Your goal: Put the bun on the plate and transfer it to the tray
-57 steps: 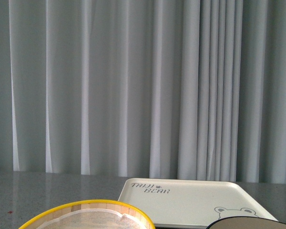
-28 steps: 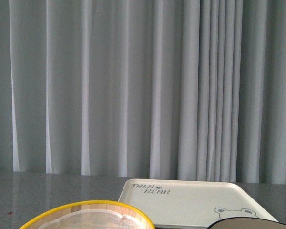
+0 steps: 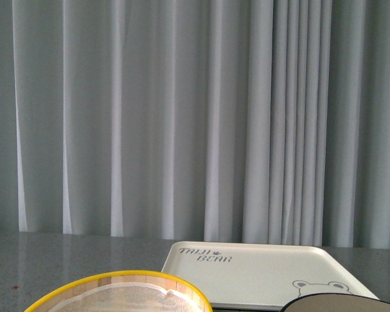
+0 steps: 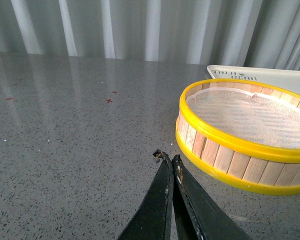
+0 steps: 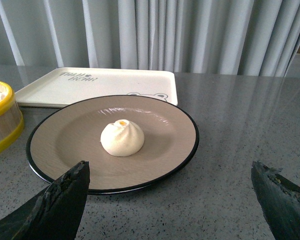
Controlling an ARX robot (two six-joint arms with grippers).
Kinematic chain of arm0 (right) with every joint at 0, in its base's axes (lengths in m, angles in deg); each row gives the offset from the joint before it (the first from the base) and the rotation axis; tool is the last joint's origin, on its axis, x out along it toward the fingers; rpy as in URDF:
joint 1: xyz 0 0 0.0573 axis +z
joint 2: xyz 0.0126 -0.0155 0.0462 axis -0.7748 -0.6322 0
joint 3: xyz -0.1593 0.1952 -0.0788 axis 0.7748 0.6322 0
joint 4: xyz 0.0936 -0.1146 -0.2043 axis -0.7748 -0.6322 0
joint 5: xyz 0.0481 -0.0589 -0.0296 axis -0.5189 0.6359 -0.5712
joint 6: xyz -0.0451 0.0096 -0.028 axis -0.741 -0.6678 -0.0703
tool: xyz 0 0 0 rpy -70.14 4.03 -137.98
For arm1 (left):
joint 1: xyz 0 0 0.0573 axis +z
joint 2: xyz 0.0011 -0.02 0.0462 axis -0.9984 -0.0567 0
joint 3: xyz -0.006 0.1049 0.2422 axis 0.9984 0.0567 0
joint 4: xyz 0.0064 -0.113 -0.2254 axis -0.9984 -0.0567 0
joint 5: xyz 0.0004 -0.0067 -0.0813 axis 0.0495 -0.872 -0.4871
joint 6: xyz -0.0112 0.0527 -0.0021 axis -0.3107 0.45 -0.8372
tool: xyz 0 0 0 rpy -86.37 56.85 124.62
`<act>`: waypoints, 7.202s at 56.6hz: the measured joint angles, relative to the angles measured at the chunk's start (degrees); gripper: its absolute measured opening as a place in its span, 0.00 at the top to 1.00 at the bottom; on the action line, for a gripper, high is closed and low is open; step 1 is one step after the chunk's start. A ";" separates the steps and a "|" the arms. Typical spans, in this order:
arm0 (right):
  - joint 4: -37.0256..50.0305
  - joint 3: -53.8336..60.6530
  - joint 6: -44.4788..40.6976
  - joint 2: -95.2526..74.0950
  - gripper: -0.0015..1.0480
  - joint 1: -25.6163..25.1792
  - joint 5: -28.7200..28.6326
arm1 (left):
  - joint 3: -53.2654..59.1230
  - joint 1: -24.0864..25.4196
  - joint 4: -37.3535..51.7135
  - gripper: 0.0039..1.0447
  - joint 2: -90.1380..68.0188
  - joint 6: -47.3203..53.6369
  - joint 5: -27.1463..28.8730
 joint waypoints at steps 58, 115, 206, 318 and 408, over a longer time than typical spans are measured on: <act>-0.94 -0.22 0.74 -0.50 0.08 0.37 1.42 | 0.00 0.00 0.00 0.06 -0.02 0.04 0.00; 15.08 -12.46 -85.85 -52.19 0.08 9.55 -6.29 | 0.00 0.00 0.00 0.06 0.00 0.04 0.00; 25.18 -18.05 -92.70 -59.39 0.97 9.66 -7.17 | 0.00 0.00 0.00 0.06 0.00 0.04 0.00; 12.59 -77.02 -93.74 -117.26 0.97 -0.20 -27.80 | 0.00 0.00 0.00 0.06 0.00 0.04 0.00; 48.06 -29.11 -2.10 -77.29 0.78 3.32 3.82 | 0.00 0.00 0.00 0.06 0.00 0.04 0.04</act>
